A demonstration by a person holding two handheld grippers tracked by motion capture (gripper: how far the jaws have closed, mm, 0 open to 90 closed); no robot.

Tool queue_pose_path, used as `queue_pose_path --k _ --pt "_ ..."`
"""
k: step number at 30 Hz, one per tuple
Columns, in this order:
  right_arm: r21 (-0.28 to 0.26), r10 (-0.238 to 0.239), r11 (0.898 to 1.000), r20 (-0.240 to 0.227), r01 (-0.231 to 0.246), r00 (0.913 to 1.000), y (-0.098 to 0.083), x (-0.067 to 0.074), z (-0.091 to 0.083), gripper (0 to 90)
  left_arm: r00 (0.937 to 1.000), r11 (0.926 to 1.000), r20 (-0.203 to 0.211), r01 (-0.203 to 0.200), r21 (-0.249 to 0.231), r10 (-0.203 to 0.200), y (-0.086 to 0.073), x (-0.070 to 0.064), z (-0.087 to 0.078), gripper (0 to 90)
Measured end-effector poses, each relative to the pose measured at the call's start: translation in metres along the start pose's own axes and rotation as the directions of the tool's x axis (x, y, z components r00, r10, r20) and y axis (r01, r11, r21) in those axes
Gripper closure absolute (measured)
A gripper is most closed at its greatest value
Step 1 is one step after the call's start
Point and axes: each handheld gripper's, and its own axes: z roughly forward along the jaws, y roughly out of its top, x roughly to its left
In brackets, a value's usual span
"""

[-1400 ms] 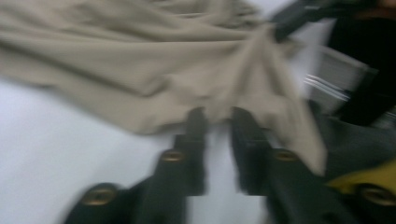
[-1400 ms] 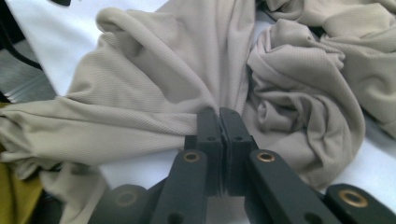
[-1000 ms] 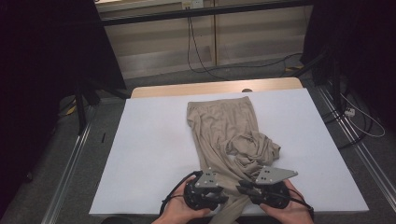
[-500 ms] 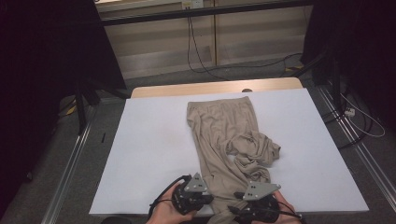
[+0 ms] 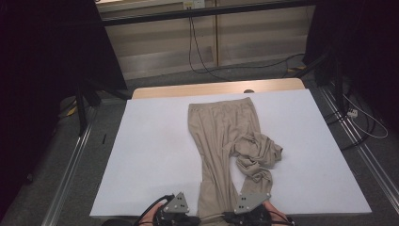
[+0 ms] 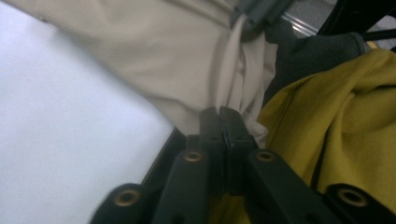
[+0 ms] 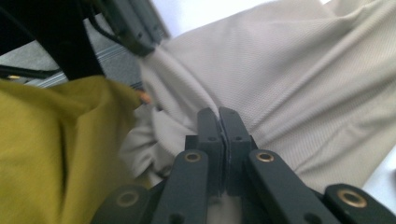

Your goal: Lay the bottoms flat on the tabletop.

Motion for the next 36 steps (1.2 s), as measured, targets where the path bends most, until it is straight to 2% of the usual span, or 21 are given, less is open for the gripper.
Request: queue_pose_path --k 1,3,5,8,10,12,13,15,16,17,18,20,21,24,25,27,28,29,30,32,36 --pt "0.001 0.001 1.0 0.005 -0.001 1.0 -0.001 0.001 -0.001 86.7 0.9998 0.9996 -0.015 0.015 -0.025 -0.015 0.002 0.004 -0.002 73.2" --pt "-0.013 0.015 1.0 -0.008 -0.016 0.9998 0.0 0.0 -0.004 80.0 0.9984 0.9963 -0.029 0.046 -0.073 -0.048 0.007 0.014 -0.008 72.0" --pt "-0.035 0.019 0.999 0.007 -0.019 0.9998 0.003 -0.003 -0.009 69.5 0.9964 0.992 -0.052 0.061 -0.111 -0.067 0.014 0.023 -0.011 72.4" --pt "-0.087 0.054 0.995 0.04 -0.05 0.9978 0.01 -0.014 -0.019 69.0 0.9917 0.9923 -0.109 0.055 -0.111 -0.068 0.023 0.04 -0.004 77.0" --pt "-0.107 0.072 0.992 0.077 -0.064 0.9945 0.013 -0.026 -0.024 74.9 0.9866 0.9929 -0.146 0.057 -0.105 -0.072 0.029 0.052 0.006 76.9" --pt "-0.118 0.096 0.99 0.124 -0.082 0.9877 0.014 -0.039 -0.026 77.8 0.9853 0.9879 -0.123 0.105 -0.114 -0.119 0.035 0.062 0.014 72.8" --pt "-0.11 0.101 0.99 0.145 -0.086 0.9842 0.015 -0.045 -0.025 78.0 0.9831 0.9883 -0.142 0.1 -0.115 -0.116 0.039 0.064 0.018 71.3" --pt "-0.095 0.109 0.991 0.168 -0.093 0.9797 0.015 -0.054 -0.023 74.7 0.984 0.9912 -0.155 0.072 -0.111 -0.089 0.045 0.064 0.026 68.0" --pt "-0.082 0.115 0.991 0.172 -0.102 0.9785 0.015 -0.058 -0.019 70.4 0.9863 0.9919 -0.143 0.067 -0.108 -0.082 0.047 0.063 0.03 62.2" --pt "-0.071 0.113 0.992 0.185 -0.101 0.9762 0.014 -0.06 -0.016 69.6 0.9862 0.9941 -0.154 0.047 -0.098 -0.062 0.049 0.061 0.033 59.2" --pt "-0.061 0.109 0.993 0.186 -0.099 0.9765 0.013 -0.061 -0.013 68.8 0.9833 0.9961 -0.178 0.021 -0.086 -0.036 0.051 0.058 0.037 59.2" --pt "-0.053 0.111 0.993 0.187 -0.103 0.9761 0.01 -0.062 -0.008 64.9 0.9817 0.9988 -0.191 -0.01 -0.048 0.0 0.05 0.054 0.043 58.2" --pt "-0.054 0.11 0.993 0.191 -0.102 0.9753 0.01 -0.061 -0.007 64.3 0.9784 0.998 -0.206 -0.031 -0.054 0.019 0.049 0.052 0.045 57.2" --pt "-0.048 0.097 0.995 0.209 -0.089 0.973 0.01 -0.059 -0.004 62.4 0.9784 0.9976 -0.206 -0.029 -0.063 0.015 0.049 0.05 0.046 58.6" --pt "-0.041 0.095 0.995 0.216 -0.088 0.9717 0.009 -0.059 -0.002 62.3 0.981 0.9977 -0.192 -0.041 -0.055 0.029 0.049 0.049 0.046 61.5" --pt "-0.047 0.092 0.995 0.225 -0.083 0.9701 0.008 -0.058 0.0 62.9 0.9843 0.9964 -0.171 -0.058 -0.063 0.046 0.049 0.044 0.047 76.2" --pt "-0.046 0.09 0.996 0.229 -0.081 0.9692 0.008 -0.057 0.0 65.3 0.9783 0.9959 -0.193 -0.082 -0.036 0.074 0.049 0.041 0.046 88.5" --pt "-0.045 0.087 0.996 0.227 -0.078 0.97 0.008 -0.056 0.0 69.5 0.9796 0.9956 -0.183 -0.09 -0.029 0.083 0.05 0.04 0.046 88.9" --pt "-0.044 0.087 0.996 0.217 -0.079 0.9723 0.009 -0.056 0.0 73.8 0.9803 0.9964 -0.181 -0.084 -0.014 0.08 0.052 0.041 0.045 89.4" --pt "-0.044 0.083 0.996 0.206 -0.076 0.9751 0.009 -0.055 0.001 81.9 0.9832 0.9982 -0.176 -0.054 -0.023 0.049 0.05 0.043 0.043 89.8" --pt "-0.061 0.11 0.993 0.184 -0.101 0.9767 0.011 -0.054 0.0 85.7 0.9814 0.9998 -0.192 -0.006 -0.016 0.003 0.044 0.049 0.029 89.9"
